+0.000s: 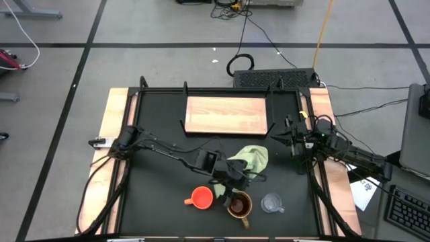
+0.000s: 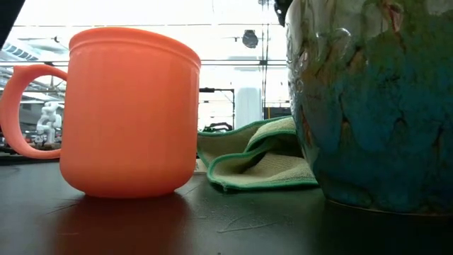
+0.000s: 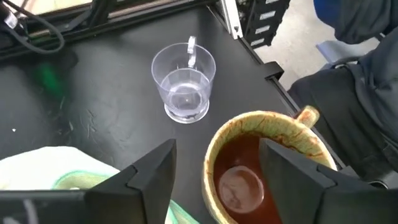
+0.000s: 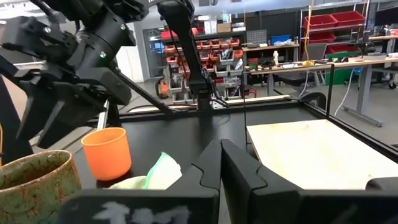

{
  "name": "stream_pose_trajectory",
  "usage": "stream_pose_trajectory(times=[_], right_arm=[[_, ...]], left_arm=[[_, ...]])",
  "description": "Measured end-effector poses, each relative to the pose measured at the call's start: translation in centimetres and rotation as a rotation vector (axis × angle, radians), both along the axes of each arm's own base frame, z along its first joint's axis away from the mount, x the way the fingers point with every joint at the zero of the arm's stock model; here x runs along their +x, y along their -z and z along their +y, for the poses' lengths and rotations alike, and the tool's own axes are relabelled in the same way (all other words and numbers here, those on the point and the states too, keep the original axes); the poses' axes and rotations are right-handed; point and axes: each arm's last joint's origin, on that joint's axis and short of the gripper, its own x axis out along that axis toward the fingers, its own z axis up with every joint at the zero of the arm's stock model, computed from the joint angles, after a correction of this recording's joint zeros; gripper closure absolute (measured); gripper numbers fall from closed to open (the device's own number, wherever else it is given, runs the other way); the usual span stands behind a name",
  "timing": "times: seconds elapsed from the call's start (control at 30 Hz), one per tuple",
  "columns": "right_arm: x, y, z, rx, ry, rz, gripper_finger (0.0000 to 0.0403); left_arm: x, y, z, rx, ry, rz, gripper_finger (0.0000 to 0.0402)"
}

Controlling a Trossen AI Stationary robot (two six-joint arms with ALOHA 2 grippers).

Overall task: Stack small to large cups/mugs on shelf
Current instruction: Put the green mug on the shelf

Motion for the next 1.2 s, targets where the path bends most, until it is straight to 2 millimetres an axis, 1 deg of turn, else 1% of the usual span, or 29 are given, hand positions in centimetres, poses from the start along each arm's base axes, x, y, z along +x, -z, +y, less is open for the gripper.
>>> stream_pose_trajectory(times=[0.17,0.3,0.7,1.03,1.2], right_arm=[[0.1,0.1,0.0,0.007,0.001,0.015,0.0403],[0.1,0.2,-0.1,0.011,0.001,0.023,0.0403],[0.2,0.2,-0.1,0.011,0.001,0.024,0.0403],[0.2,0.2,-0.1,0.011,0.000,0.024,0.0403],[0.2,0.2,-0.1,0.011,0.000,0.025,0.0403]], left_arm=[[1.6,0.2,-0.2,0.024,0.009,0.062,0.0163],[2.2,-0.1,-0.3,0.039,0.018,0.105,0.0162],[1.5,0.5,0.9,0.018,-0.067,0.297,0.0162],[1.3,0.9,0.8,-0.019,-0.104,0.350,0.0162],[1.5,1.9,0.5,-0.044,-0.092,0.375,0.0163]])
